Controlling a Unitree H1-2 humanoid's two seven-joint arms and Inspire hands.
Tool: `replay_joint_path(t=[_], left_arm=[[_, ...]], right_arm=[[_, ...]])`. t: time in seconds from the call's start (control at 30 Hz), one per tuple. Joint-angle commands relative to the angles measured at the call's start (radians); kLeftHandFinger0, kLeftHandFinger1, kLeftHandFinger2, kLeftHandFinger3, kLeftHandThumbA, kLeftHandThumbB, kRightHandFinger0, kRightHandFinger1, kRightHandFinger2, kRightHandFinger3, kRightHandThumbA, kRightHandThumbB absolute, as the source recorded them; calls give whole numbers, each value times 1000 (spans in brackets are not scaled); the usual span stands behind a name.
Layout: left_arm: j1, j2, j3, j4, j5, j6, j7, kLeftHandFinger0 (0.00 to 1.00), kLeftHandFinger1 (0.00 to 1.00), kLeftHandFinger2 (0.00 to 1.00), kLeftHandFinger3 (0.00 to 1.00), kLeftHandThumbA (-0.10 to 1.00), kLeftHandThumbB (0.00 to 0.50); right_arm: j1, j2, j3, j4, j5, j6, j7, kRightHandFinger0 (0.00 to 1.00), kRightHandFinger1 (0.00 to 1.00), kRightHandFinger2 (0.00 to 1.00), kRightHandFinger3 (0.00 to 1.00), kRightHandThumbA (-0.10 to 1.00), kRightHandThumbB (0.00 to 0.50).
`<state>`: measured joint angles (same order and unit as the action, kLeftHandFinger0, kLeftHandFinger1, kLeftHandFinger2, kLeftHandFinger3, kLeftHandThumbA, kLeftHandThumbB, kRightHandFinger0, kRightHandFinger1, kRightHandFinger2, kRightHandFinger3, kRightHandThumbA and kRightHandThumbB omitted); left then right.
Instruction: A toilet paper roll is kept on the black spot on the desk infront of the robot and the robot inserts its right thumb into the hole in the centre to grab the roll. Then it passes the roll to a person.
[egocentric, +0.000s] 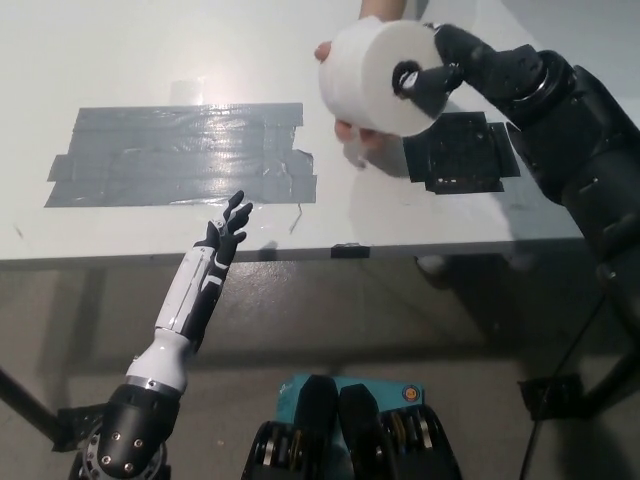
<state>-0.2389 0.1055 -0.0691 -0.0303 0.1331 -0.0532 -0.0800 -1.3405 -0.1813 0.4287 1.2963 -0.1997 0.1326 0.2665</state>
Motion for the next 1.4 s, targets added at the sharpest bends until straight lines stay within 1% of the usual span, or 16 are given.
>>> replay_joint_path(t=[0.0,0.07,0.17,0.2,0.3,0.4,0.53,0.6,0.67,0.73,0.83,0.87,0.97,1.07,1.17,1.37], left_arm=[[-32,6,-3,-23,10,-4,0,1000,1000,1000,1000,1000,82],[-32,5,-3,-23,8,-1,-1,1000,1000,1000,1000,1000,85],[-31,5,-3,-23,7,-4,-1,1000,1000,1000,1000,1000,82],[-30,5,-4,-23,7,-6,-1,1000,1000,1000,1000,1000,80],[-36,3,-3,-18,6,-5,0,1000,1000,1000,1000,1000,76],[-36,3,-5,-17,7,-7,-1,1000,1000,1000,1000,1000,75],[-35,1,-6,-23,8,1,-2,1000,1000,1000,1000,1000,77],[-35,1,-5,-20,4,-3,-2,1000,1000,1000,1000,1000,70],[-35,1,-5,-17,0,-9,-3,1000,1000,1000,1000,1000,67],[-35,3,-6,-17,2,-8,-4,1000,1000,1000,1000,1000,68],[-34,4,-7,-18,2,-9,-5,1000,1000,1000,1000,1000,68],[-33,2,-9,-17,3,-10,-4,1000,1000,1000,1000,1000,70],[-33,-1,-10,-14,6,-11,-1,1000,1000,1000,1000,1000,74],[-30,-1,-12,-20,8,-5,0,1000,1000,1000,1000,1000,76],[-25,5,-9,-23,8,-4,-2,1000,1000,1000,1000,1000,73],[5,5,-1,-18,-11,-20,-1,1000,1000,1000,1000,1000,79]], right_arm=[[-118,-15,56,0,-80,47,166,1000,1000,1000,1000,433,407],[-123,-28,69,-10,-91,46,163,1000,1000,1000,1000,553,463],[-130,-47,61,-28,-87,55,167,1000,1000,1000,1000,707,497],[-130,-52,49,-32,-79,56,162,1000,1000,1000,1000,731,500],[-130,-67,5,-52,-60,55,127,1000,1000,1000,1000,786,500],[-121,-78,-34,-79,-48,43,90,1000,1000,1000,1000,785,500],[-112,-109,-27,-181,-109,55,33,1000,1000,1000,1000,923,500],[-108,-120,-64,-219,-85,65,19,1000,1000,1000,1000,832,500],[-102,-128,-112,-263,-64,83,-9,1000,1000,1000,1000,780,500],[-109,-151,-133,-275,-79,37,-41,1000,1000,1000,1000,844,500],[-99,-169,-194,-335,-60,39,-81,1000,1000,1000,1000,896,500],[-92,-176,-218,-354,-52,28,-95,1000,1000,1000,1000,962,500],[-70,-195,-282,-421,-36,5,-133,1000,1000,1000,1000,1000,500],[27,-245,-351,-743,-39,120,-97,1000,1000,1000,1000,1000,500],[202,-290,-402,-1177,-26,250,-19,1000,1000,1000,1000,1000,500],[588,-230,-463,-1764,95,332,13,1000,1000,1000,1000,1000,500]])
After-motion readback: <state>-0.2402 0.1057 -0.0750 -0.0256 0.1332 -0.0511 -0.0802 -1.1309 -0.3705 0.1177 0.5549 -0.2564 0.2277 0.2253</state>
